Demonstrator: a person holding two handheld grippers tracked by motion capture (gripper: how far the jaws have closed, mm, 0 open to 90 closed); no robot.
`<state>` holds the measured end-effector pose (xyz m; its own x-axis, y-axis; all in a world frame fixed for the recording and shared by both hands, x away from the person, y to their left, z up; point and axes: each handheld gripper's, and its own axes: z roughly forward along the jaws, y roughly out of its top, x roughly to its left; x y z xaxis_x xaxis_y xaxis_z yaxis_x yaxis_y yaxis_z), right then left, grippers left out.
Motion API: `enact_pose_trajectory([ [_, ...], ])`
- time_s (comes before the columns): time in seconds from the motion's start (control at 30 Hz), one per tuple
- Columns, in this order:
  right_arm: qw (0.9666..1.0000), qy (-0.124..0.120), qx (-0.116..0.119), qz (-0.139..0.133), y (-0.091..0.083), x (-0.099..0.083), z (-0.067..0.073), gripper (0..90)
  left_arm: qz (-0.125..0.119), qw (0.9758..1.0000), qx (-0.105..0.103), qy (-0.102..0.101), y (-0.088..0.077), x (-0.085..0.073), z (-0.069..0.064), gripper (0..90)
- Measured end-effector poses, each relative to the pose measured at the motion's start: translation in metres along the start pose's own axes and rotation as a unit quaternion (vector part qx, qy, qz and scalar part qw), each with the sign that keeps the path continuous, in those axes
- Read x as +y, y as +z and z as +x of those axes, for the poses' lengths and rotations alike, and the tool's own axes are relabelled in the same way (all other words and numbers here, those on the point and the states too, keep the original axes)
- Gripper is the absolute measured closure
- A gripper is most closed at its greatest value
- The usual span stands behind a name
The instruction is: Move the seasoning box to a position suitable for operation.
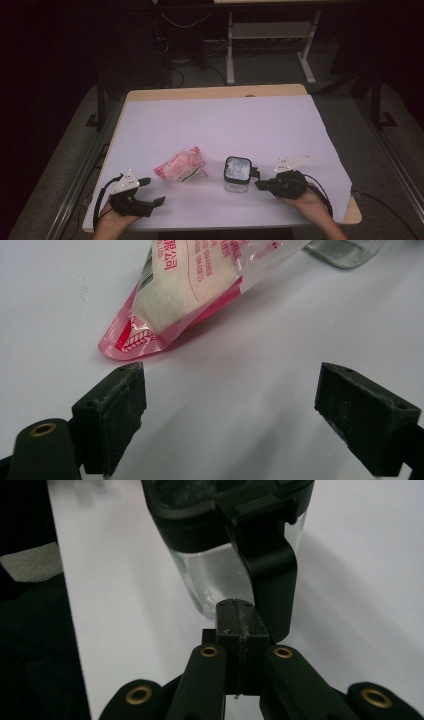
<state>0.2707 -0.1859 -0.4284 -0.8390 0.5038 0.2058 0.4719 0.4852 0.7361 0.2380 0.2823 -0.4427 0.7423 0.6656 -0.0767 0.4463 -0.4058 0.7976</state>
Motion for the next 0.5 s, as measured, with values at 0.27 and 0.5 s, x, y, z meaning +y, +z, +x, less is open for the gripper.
enact_pose_trajectory([
  [0.27,0.9996,0.0,-0.026,-0.01,0.002,0.005,-0.014,89.8,0.002,1.0,-0.001,-0.001,0.0,0.0,-0.001,12.6],
  [0.5,0.9987,0.003,-0.045,-0.026,0.001,0.006,-0.026,89.8,0.002,1.0,-0.001,0.001,0.0,0.0,0.0,12.6],
])
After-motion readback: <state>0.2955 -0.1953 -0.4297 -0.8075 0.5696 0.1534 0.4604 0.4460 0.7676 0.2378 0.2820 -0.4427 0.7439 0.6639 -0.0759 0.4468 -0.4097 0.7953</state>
